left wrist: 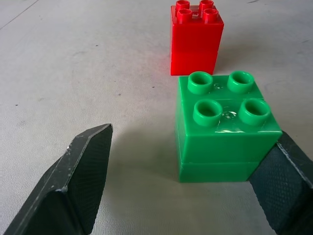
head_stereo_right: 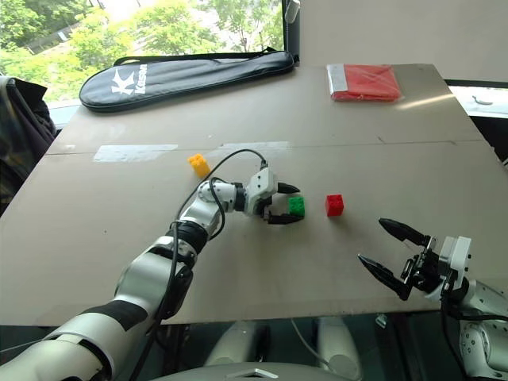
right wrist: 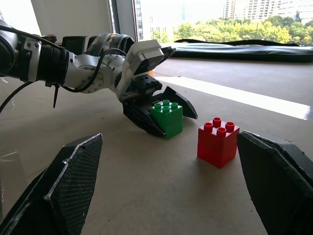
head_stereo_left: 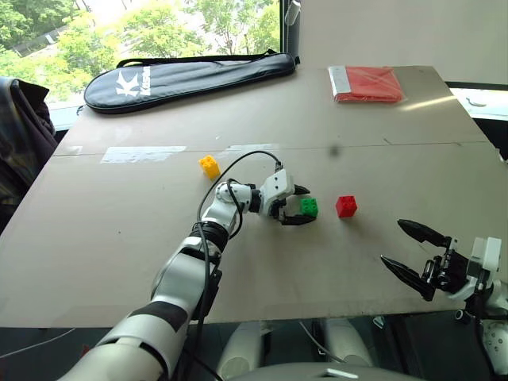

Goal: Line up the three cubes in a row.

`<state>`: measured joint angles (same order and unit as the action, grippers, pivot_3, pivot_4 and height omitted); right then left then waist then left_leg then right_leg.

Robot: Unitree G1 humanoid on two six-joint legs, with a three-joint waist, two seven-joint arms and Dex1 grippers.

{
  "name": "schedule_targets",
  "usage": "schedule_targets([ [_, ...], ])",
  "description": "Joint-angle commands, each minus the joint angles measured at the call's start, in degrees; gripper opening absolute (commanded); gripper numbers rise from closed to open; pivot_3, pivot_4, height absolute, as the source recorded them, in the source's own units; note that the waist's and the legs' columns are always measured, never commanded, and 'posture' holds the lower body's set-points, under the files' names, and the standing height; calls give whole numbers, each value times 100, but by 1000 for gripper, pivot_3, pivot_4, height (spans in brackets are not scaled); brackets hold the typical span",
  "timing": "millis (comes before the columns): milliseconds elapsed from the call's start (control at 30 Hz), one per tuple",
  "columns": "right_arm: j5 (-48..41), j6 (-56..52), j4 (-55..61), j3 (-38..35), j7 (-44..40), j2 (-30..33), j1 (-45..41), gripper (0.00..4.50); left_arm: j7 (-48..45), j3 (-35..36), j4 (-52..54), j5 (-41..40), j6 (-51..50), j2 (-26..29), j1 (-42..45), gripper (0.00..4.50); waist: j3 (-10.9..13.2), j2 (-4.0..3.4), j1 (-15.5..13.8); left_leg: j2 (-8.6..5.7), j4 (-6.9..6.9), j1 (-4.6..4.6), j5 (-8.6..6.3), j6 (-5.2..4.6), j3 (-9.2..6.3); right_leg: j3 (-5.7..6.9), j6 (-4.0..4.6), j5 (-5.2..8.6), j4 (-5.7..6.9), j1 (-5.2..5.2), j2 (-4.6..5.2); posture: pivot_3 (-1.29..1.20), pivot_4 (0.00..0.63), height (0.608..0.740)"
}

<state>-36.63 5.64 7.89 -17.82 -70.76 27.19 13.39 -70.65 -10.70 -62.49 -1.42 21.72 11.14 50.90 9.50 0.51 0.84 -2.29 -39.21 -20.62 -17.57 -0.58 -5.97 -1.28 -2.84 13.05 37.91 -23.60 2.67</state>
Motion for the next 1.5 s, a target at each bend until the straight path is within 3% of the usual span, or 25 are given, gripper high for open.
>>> schedule_targets([
  [33,-41,116,23,-36,-48,70,-33,4500,57,91,-80,51,62,85,22,4072,0,0,1,0,0,0,0,0,0,0,0,0,0,0,0,0,150,722],
  [467,-5,142,13,-4,-105,81,-28,4500,-423,204,489,-141,70,239,-270,4072,0,0,14,1,0,1,0,0,0,-1,0,0,1,0,0,0,150,722],
  [733,-74,49,40,47,-122,204,-210,4500,-928,422,3575,-1130,-1275,986,-1602,4072,1,-3,1,20,1,-1,0,0,0,-4,1,0,-1,-2,2,0,150,722],
  [833,-127,-42,160,126,-43,204,-305,4500,-298,662,4649,-1239,-1777,1218,-2211,4072,1,-8,-1,27,3,0,0,1,1,-10,2,0,-1,-3,2,0,150,722],
  [967,-103,-309,322,188,360,181,-454,4500,1525,1312,5796,-1117,-2434,1031,-2902,4072,2,-10,-21,28,2,-1,0,1,-4,-7,2,0,-2,-4,8,0,150,722],
  [1100,-280,-283,238,157,270,132,-644,4500,4142,1970,6828,-435,-2816,173,-3648,4072,2,-9,-52,25,2,-2,0,2,-4,-6,1,-1,-10,-2,32,0,150,722],
  [1167,-364,-315,214,137,260,115,-700,4500,4803,2071,6982,-280,-3038,-86,-3787,4072,2,-9,-69,24,3,-4,0,2,-5,-5,1,-1,-13,-2,33,0,150,722],
  [1333,-568,-344,154,99,192,117,-918,4500,5672,2078,6596,54,-3231,-174,-3775,4072,2,-9,-101,23,3,-3,0,3,-7,3,1,-1,-8,-1,20,0,150,722],
  [1500,-506,-291,-22,84,141,148,-1003,4500,5902,1905,6180,69,-3119,-191,-3528,4072,2,-8,-148,17,2,-3,1,4,-2,1,1,-1,-9,-1,11,0,150,722],
])
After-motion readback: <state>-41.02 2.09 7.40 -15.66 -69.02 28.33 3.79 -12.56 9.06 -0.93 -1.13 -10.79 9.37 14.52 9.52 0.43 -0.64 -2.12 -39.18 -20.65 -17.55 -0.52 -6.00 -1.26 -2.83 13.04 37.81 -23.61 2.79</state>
